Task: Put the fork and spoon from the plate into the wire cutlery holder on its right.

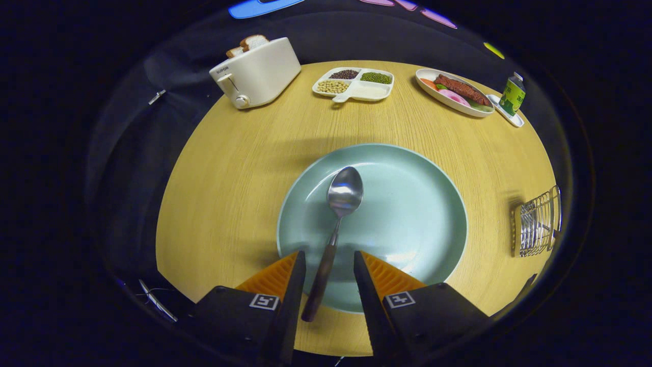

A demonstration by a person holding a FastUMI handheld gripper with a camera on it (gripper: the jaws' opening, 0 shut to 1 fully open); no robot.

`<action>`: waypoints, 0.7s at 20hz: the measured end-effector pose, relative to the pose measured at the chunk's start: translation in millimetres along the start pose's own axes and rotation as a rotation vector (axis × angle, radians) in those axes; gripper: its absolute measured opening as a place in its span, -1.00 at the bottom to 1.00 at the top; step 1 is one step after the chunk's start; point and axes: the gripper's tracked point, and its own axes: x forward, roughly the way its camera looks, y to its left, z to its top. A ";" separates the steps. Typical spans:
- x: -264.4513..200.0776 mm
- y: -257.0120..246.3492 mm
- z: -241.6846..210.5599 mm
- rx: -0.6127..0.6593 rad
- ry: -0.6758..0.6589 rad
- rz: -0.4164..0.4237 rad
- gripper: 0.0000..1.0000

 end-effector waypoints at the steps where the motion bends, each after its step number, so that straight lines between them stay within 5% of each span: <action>1: 3.6 -1.5 -1.1 0.001 0.005 -0.010 0.21; 4: 12.2 -7.1 -2.4 0.000 0.026 -0.039 0.21; 6: 19.2 -13.4 2.4 -0.010 0.020 -0.070 0.01; 9: 14.8 -19.0 -1.6 -0.032 0.074 -0.074 -0.78; 14: -24.8 -26.4 6.2 -0.074 0.075 0.038 -0.83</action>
